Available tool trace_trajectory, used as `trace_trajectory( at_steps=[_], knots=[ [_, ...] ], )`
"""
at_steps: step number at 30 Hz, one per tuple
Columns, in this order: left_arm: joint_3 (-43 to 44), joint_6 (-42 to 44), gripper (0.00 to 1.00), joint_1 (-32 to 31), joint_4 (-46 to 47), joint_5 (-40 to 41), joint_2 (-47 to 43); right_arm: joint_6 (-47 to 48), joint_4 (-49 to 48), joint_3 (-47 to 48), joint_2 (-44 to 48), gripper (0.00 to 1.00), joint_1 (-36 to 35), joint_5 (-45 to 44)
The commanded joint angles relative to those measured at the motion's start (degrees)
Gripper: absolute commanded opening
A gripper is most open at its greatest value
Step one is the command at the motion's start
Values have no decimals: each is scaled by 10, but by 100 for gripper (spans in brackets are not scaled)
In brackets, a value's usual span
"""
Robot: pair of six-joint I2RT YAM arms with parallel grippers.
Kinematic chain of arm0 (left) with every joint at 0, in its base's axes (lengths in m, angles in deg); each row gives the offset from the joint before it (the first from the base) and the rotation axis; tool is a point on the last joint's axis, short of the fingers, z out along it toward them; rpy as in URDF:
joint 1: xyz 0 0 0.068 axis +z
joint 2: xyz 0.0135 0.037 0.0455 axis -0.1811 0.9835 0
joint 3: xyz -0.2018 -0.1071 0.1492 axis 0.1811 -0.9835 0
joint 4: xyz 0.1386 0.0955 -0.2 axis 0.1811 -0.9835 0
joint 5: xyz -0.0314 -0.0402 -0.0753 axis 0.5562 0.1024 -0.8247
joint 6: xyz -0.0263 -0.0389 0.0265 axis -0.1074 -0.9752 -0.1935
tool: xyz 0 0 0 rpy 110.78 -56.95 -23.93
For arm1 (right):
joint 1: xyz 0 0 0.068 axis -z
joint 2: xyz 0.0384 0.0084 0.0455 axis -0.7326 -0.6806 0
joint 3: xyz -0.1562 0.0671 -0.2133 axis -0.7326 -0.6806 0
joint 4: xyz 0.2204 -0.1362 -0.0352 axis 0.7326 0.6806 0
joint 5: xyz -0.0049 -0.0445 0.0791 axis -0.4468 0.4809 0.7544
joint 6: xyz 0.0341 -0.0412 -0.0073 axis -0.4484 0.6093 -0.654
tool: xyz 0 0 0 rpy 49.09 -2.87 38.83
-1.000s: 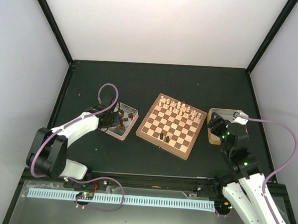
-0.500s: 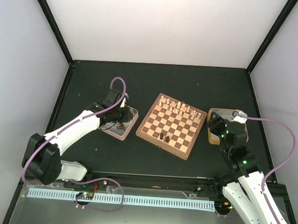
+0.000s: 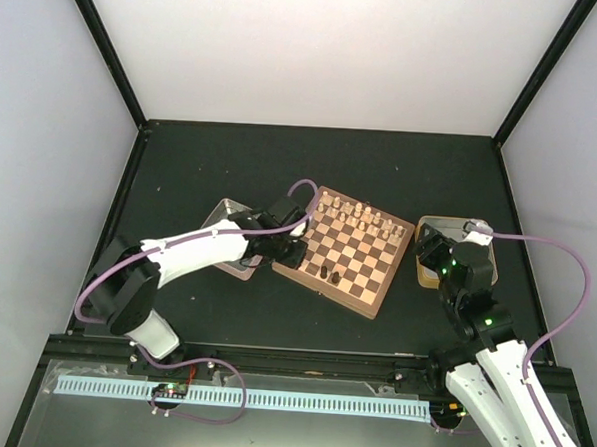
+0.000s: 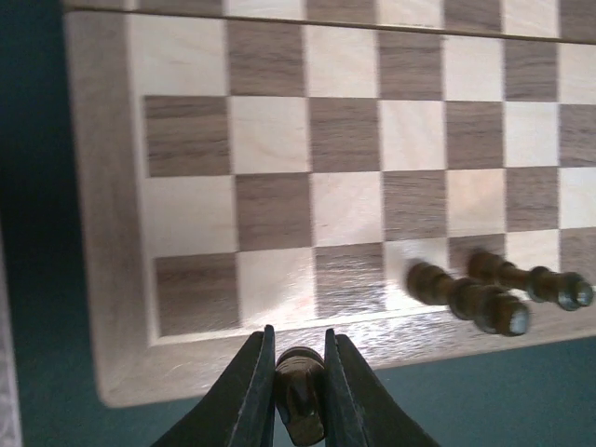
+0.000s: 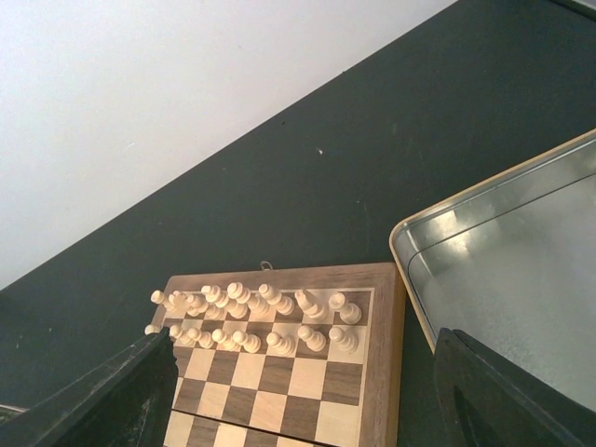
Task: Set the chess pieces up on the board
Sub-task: Place the chess piece on the chessboard.
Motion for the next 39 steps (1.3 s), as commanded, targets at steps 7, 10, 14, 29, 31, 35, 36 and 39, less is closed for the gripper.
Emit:
trace_trajectory(
  at_steps=[7,10,14,29,31,35,36,39],
  knots=[
    [52,35,9,-41,-7,35,61,-5,-8,-7,8,76,-3,-5],
    [51,35,9,-43,0,43,76,-4,-7,-7,9,76,-3,-4],
    [44,33,9,-45,16,61,85,-3,-5,-9,10,77,-3,-5],
    [24,23,17,-45,43,92,98,-4,-5,-10,11,77,-3,-6],
    [22,23,18,-46,42,92,95,-4,-6,-10,10,77,-3,-5],
    [17,20,23,-46,41,89,87,-5,-7,-9,7,77,-3,-3],
    [16,19,25,-46,41,89,84,-5,-7,-9,7,76,-3,-3],
    [14,18,31,-46,43,82,78,-4,-8,-10,8,77,-3,-2]
  ],
)
